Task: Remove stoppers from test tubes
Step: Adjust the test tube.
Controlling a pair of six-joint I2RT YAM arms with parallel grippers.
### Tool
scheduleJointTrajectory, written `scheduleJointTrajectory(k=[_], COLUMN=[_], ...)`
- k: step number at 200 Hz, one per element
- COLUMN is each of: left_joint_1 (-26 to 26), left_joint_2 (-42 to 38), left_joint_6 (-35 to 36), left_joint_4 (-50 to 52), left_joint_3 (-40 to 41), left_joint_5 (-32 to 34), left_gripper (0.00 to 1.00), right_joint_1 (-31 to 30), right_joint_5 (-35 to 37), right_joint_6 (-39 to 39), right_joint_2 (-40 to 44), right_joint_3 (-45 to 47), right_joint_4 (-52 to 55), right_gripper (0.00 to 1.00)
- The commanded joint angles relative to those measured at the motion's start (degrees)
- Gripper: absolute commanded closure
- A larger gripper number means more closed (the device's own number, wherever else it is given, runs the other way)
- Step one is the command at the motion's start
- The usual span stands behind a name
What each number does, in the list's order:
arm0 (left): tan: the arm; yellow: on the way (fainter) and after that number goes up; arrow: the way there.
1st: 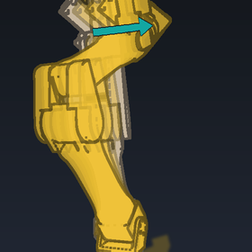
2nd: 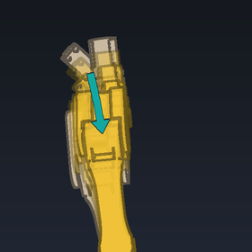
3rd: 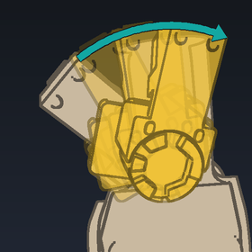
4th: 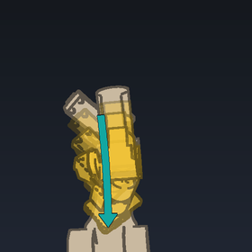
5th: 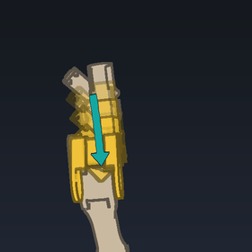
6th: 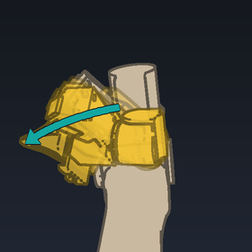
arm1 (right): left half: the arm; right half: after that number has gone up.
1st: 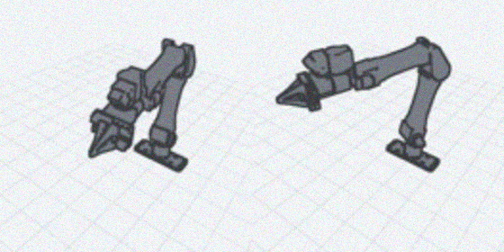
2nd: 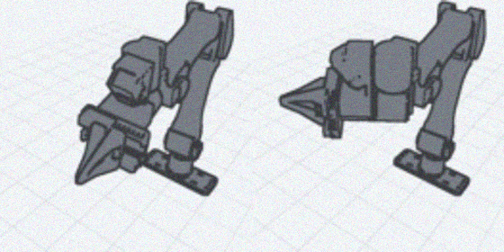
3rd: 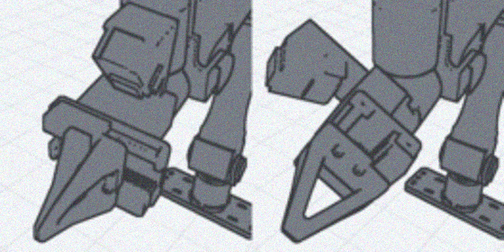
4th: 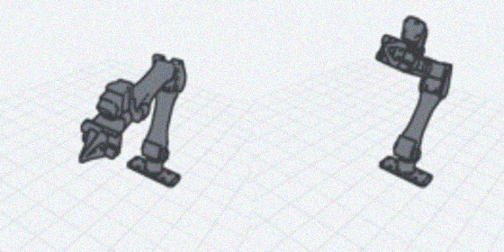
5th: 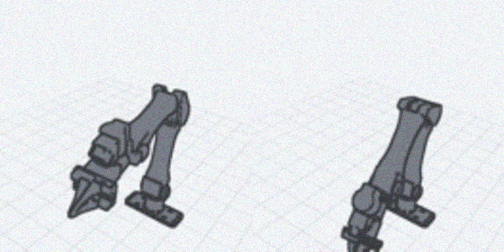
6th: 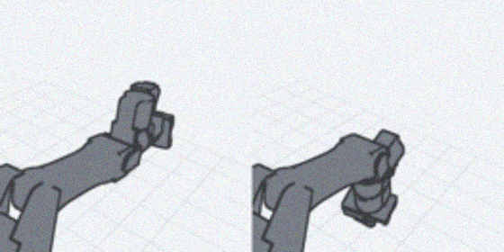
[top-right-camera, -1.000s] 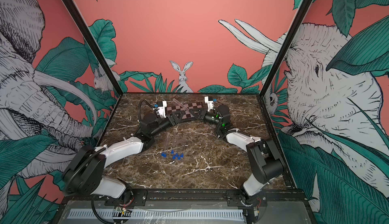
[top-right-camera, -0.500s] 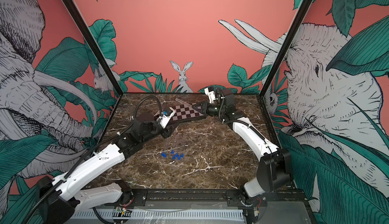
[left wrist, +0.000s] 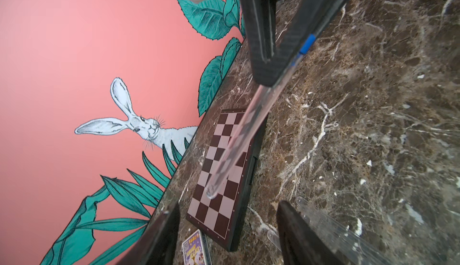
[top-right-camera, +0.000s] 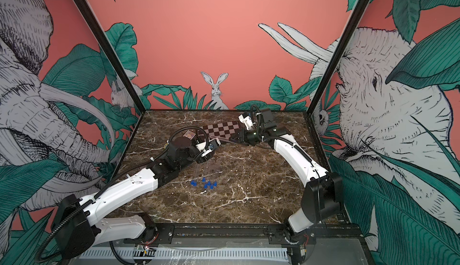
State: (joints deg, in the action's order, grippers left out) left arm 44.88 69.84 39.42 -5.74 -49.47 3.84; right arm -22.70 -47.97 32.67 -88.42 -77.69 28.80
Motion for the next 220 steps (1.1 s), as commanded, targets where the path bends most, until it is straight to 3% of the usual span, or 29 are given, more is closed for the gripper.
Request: scheduleJointTrajectory(k=[1, 55, 132, 220], left_joint_1=[0.4, 0.5, 0.6, 0.6], left_joint_2=[2.0, 5.5, 8.0, 7.9], left_joint_6=[2.3, 0.7, -0.2, -0.2], left_joint_4=[0.2, 1.1, -1.9, -1.1], left_joint_3=[-1.8, -3.3, -3.6, -4.0], left_joint_5=[-5.6, -9.7, -9.9, -11.0], left_gripper=[0.36, 0.4, 0.49, 0.82], right_joint_1=[-1.3, -3.0, -4.4, -4.4], right_joint_5=[-1.9, -2.7, -4.5, -5.3], right_joint_6=[-3.0, -3.6, -5.3, -4.7], right_joint_2=[-0.4, -0.6, -0.4, -0.4], right_joint_3=[-1.9, -3.4, -4.7, -3.9], right_joint_4=[2.6, 3.9, 6.8, 5.8], right_gripper=[0.94, 0.94, 0.93, 0.85])
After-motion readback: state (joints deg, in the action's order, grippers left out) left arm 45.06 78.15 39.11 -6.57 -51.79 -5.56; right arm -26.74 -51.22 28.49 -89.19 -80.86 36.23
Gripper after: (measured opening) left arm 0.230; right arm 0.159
